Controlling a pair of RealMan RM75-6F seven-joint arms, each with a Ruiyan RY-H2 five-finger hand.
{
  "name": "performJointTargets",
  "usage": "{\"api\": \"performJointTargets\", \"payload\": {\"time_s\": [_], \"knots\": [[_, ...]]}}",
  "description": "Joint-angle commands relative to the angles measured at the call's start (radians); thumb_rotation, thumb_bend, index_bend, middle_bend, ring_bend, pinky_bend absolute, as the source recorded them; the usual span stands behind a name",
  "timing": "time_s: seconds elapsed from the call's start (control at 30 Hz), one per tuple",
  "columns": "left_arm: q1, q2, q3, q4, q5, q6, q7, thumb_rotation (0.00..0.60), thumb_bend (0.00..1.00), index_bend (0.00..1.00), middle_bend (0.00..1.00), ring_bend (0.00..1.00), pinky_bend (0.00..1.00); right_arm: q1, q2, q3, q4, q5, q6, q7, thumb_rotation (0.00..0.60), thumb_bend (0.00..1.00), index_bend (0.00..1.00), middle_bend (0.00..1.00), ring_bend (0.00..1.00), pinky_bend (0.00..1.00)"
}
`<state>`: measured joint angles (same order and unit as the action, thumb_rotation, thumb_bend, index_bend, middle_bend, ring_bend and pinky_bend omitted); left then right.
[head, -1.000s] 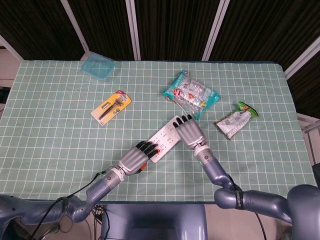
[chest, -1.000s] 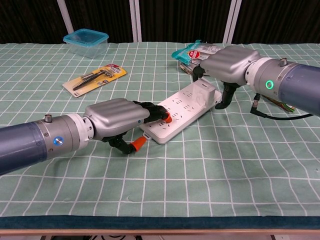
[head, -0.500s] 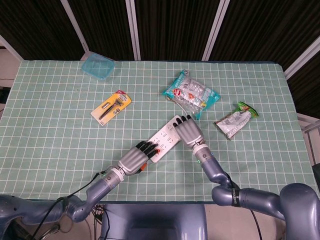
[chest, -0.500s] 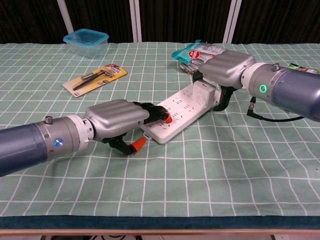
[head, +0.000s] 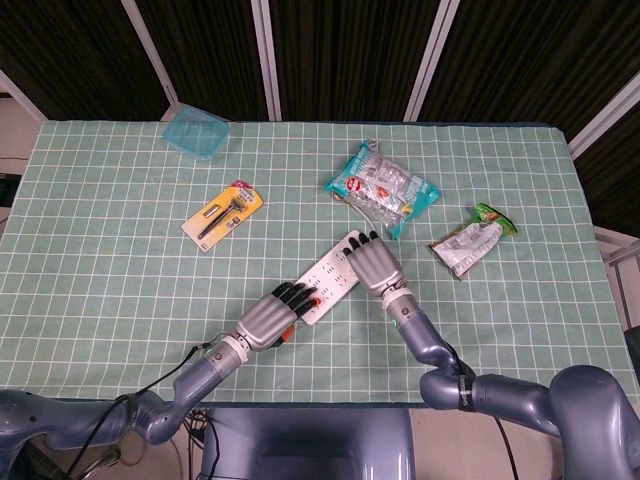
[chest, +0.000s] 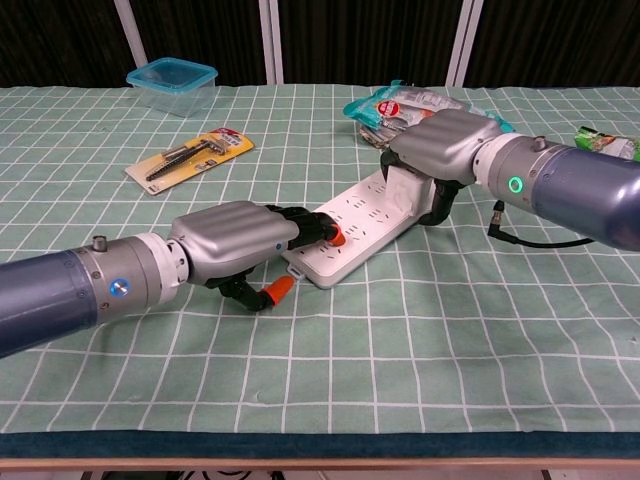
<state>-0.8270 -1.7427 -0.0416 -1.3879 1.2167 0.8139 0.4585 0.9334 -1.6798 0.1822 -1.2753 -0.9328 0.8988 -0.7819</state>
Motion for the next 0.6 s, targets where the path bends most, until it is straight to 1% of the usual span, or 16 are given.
{"api": "performJointTargets", "payload": {"time_s": [0.03, 0.2, 0.27, 0.53, 0.6], "knots": [[0.000, 0.000, 0.002, 0.001, 0.002, 0.000, 0.000, 0.600, 0.58, 0.16, 0.09, 0.03, 0.15, 0.001, -0.004, -0.002, 0.006, 0.000, -0.001, 0.005, 0.600, 0.38, 0.40, 0.27, 0.25, 0.29], [-0.002, -0.004, 0.003, 0.002, 0.005, -0.002, -0.001, 0.600, 0.58, 0.16, 0.09, 0.03, 0.15, 0.003, -0.006, -0.007, 0.009, -0.006, -0.002, 0.013, 0.600, 0.52, 0.45, 0.27, 0.25, 0.29], [-0.002, -0.005, 0.003, 0.002, 0.005, -0.002, -0.001, 0.600, 0.58, 0.16, 0.09, 0.03, 0.15, 0.004, -0.005, -0.006, 0.007, -0.008, 0.001, 0.016, 0.600, 0.55, 0.47, 0.27, 0.25, 0.29], [-0.001, -0.009, 0.006, 0.005, 0.003, -0.002, 0.000, 0.600, 0.58, 0.16, 0.09, 0.03, 0.15, 0.004, 0.006, -0.011, -0.010, -0.018, 0.012, 0.015, 0.600, 0.66, 0.58, 0.28, 0.25, 0.29], [-0.001, -0.011, 0.007, 0.005, 0.002, -0.002, 0.002, 0.600, 0.58, 0.16, 0.09, 0.03, 0.15, 0.003, 0.009, -0.012, -0.018, -0.021, 0.016, 0.015, 0.600, 0.67, 0.60, 0.28, 0.25, 0.29]]}}
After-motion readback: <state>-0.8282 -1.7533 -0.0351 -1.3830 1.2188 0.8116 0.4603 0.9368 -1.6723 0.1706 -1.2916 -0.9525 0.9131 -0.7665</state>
